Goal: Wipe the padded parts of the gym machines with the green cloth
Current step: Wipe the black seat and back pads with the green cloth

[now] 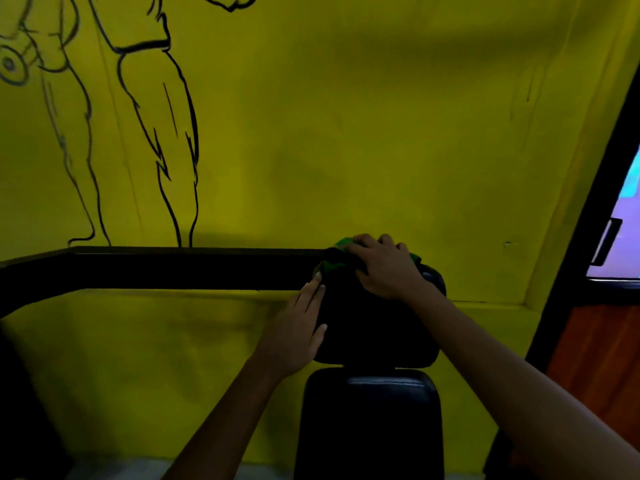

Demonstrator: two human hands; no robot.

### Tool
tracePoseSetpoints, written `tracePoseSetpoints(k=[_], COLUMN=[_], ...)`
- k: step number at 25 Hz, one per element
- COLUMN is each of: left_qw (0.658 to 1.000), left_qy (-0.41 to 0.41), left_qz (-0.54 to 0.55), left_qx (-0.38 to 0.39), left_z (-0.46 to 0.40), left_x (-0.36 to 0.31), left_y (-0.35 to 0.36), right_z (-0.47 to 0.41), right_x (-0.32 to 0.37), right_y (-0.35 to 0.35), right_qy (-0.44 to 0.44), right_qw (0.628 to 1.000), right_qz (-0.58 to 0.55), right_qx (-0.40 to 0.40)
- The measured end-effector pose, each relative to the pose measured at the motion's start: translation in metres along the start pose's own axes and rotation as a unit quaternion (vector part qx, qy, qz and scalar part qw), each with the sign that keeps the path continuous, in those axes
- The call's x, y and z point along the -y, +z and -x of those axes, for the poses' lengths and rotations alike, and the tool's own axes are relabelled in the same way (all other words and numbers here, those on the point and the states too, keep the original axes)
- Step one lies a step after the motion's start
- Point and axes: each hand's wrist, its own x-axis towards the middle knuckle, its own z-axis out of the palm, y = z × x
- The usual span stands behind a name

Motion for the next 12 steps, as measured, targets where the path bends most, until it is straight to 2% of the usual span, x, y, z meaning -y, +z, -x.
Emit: tracePoseSetpoints(k=[3, 5, 6, 9, 12], left_qw=[1.000, 1.000, 0.999, 0.999, 0.997], left_qy=[0.023, 0.022, 0.020, 0.043, 0.078], left_qz=[-0.006, 0.020, 0.035, 0.015, 0.005], left_qx=[-0.007, -0.011, -0.009, -0.015, 0.001], left_z=[-0.001, -0.002, -0.004, -0.014, -0.036], left_x=[0.010, 0.011, 0.012, 0.017, 0.026], left_y=[0.005, 0.008, 0.008, 0.001, -0.017], right_z=[0.018, 0.027, 0.024, 0.007, 0.008], right_x=[-0.058, -0.073, -0.064, -0.010, -0.013], right_y=[0.002, 0.000, 0.002, 0.010, 0.014], right_qy=[0.127, 0.194, 0.193, 0.092, 0.067], right_qw=[0.991, 0.979, 0.980, 0.995, 0.997], right_qz=[-0.037, -0.049, -0.033, 0.012, 0.004], right_qx=[0.018, 0.033, 0.021, -0.033, -0.041])
